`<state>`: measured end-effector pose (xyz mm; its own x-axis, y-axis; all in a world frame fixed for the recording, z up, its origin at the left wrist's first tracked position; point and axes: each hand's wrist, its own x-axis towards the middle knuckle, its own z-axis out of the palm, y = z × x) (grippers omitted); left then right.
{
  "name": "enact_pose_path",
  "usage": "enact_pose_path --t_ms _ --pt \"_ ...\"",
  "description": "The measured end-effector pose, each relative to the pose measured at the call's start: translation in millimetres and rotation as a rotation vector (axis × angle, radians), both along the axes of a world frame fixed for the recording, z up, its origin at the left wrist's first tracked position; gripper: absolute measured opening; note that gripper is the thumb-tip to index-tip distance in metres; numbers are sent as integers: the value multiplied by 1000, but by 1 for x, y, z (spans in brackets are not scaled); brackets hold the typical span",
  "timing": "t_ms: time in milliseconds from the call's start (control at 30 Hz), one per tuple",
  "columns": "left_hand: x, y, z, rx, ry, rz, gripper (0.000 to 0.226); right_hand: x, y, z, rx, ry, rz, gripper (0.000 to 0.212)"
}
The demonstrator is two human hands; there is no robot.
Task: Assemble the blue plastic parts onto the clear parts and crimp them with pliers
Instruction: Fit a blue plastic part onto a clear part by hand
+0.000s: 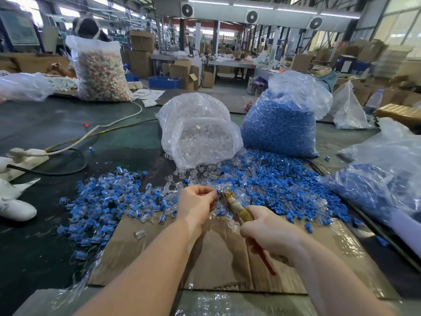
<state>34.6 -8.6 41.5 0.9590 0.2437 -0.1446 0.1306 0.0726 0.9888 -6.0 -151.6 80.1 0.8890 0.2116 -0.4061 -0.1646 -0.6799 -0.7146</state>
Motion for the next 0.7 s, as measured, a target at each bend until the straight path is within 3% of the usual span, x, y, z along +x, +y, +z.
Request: enact_pose_path --t_ms 133,200,333,467,533,700 --pt "-2 0 -4 40 8 28 7 2 -2 -8 124 -21 -157 14" --pt "0 7 -6 224 -30 90 7 7 -7 -17 76 -138 -221 11" --pt "4 35 -8 776 -137 212 10 18 -30 -43 -335 -418 -301 12" --pt "7 66 -13 1222 -142 308 19 16 -47 -58 -760 -456 -322 51" --pt "8 78 -18 1336 -101 288 23 16 -51 -64 -839 -469 -307 61" --pt "8 88 -29 1436 -2 263 28 13 -54 -69 -923 -511 -288 62"
